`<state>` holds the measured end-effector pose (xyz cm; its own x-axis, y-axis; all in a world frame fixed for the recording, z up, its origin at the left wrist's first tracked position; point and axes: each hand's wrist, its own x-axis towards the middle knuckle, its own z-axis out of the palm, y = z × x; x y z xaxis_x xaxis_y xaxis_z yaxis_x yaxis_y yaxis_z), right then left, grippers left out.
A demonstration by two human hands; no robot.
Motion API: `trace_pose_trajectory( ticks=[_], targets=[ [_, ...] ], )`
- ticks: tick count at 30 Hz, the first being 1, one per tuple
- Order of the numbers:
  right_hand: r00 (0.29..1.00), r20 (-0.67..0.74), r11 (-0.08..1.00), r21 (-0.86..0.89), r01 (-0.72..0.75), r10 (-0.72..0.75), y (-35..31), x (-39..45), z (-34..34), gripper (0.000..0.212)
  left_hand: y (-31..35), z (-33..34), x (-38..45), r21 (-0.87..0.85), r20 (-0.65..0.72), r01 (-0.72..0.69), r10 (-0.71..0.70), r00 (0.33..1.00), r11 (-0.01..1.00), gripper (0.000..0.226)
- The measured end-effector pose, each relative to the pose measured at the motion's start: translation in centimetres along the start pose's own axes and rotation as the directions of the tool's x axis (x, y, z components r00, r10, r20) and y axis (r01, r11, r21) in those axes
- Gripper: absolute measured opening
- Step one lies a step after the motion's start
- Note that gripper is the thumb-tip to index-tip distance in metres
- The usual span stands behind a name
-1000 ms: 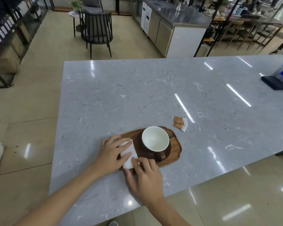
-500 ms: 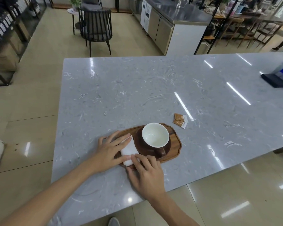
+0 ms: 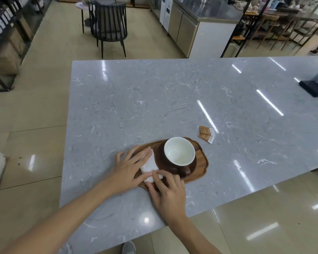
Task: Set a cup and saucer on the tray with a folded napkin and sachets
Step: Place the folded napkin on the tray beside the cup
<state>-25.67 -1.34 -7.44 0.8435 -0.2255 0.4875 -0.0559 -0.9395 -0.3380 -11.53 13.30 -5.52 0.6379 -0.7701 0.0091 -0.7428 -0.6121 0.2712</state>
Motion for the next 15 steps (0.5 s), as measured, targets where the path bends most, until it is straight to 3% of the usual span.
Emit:
trace_pose_trajectory(
  ticks=[9,15],
  targets=[
    [0.991,0.107,0.993,0.08,-0.084,0.076,-0.8,0.6,-1.3,0.042,-0.4,-1.2,0.4,-0.149,0.032,-0.021,0.026,0.999,0.989,0.069],
    [0.998,0.054,0.963,0.264,-0.052,0.039,-0.2,1.9,-4.6,0.031,0.3,-3.3,1.1,-0.312,-0.016,-0.028,0.024,1.0,0.95,0.064]
  ],
)
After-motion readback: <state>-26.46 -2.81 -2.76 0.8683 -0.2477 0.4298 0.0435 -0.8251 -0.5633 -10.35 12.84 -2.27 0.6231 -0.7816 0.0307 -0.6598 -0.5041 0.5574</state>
